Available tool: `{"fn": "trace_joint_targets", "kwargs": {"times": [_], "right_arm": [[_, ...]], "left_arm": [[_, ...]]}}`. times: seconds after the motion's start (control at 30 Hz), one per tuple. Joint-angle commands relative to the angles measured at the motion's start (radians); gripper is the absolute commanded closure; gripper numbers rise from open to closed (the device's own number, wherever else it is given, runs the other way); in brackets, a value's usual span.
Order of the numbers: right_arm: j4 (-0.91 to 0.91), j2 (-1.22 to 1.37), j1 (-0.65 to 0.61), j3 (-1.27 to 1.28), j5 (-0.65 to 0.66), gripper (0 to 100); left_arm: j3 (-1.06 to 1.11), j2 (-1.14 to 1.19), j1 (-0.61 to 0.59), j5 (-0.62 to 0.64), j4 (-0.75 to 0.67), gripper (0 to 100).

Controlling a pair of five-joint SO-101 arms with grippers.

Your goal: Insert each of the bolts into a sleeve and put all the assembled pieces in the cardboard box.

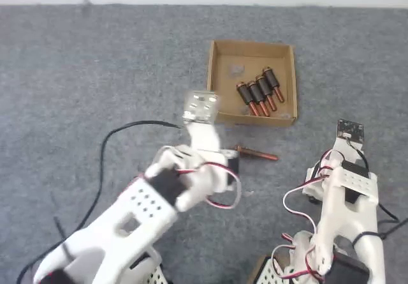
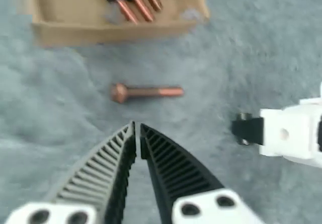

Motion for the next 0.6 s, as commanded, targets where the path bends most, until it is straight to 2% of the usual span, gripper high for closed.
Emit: {"fn": "trace_joint_targets", "kwargs": {"times": [0.0,0.23,0.57], "right_arm": [[-0.016,-0.048,-0.012,-0.003,-0.011,99.3],[-0.027,-0.048,-0.012,-0.002,-0.011,99.3],[-0.035,-0.048,-0.012,0.000,-0.011,99.3]], "left_arm": [[-0.056,0.110,0.072,0.084,-0.115,99],[-0.071,0.327,0.060,0.193,-0.264,99],[-0.271,0.618,0.011,0.261,-0.264,99]]}}
